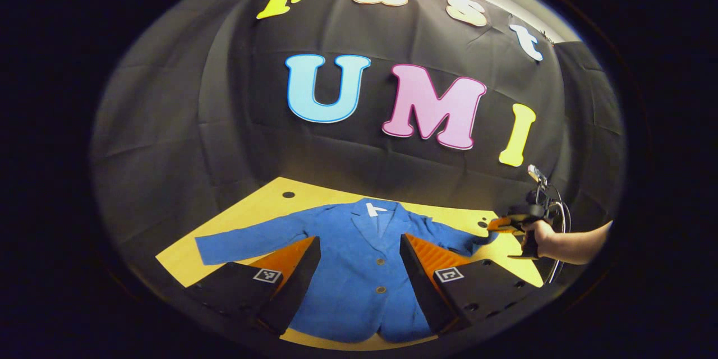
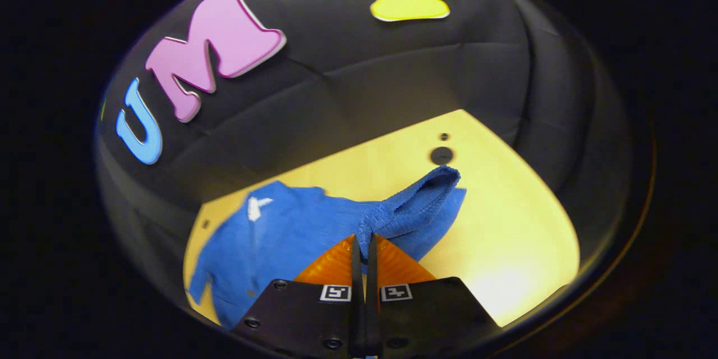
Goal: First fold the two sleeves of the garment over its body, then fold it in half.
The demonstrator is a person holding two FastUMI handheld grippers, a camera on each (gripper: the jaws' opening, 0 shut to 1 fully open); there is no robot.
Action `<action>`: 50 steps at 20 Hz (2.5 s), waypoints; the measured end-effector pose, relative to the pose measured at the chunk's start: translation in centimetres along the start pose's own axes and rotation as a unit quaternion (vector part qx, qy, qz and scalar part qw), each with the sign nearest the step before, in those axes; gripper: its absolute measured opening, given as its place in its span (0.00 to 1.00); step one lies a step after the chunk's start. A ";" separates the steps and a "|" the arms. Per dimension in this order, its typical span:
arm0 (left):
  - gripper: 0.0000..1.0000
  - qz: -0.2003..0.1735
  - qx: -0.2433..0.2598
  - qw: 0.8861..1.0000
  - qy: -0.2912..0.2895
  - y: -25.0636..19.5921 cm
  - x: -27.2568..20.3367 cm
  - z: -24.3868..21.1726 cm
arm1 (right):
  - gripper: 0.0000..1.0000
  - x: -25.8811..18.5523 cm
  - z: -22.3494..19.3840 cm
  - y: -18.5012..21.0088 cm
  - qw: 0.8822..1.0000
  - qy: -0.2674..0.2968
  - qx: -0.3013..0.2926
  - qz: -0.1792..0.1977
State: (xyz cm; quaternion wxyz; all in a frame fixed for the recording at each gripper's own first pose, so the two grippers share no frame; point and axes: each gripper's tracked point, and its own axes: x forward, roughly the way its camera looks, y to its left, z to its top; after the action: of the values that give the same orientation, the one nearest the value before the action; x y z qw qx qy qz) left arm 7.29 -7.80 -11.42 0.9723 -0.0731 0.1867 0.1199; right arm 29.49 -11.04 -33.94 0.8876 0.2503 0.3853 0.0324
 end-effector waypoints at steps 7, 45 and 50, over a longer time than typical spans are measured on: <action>0.82 0.050 -0.010 0.997 0.053 5.3 -3.0 -3.6 | 0.04 2.9 -9.7 18.2 0.968 0.116 0.107 0.197; 0.84 0.195 -0.168 0.930 0.264 37.2 12.7 -17.3 | 0.97 -20.7 -3.9 8.6 0.984 -0.164 -0.049 0.042; 0.84 0.203 -0.193 0.910 0.306 38.8 14.4 -18.0 | 0.97 -25.6 -2.4 3.9 0.969 -0.205 -0.126 -0.046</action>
State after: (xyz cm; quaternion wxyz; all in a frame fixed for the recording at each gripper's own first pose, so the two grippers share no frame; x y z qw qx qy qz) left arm 3.97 29.03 -37.28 0.7892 -0.2529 0.4593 0.3199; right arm 10.36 -13.09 -16.37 0.9726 0.1199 0.1987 -0.0124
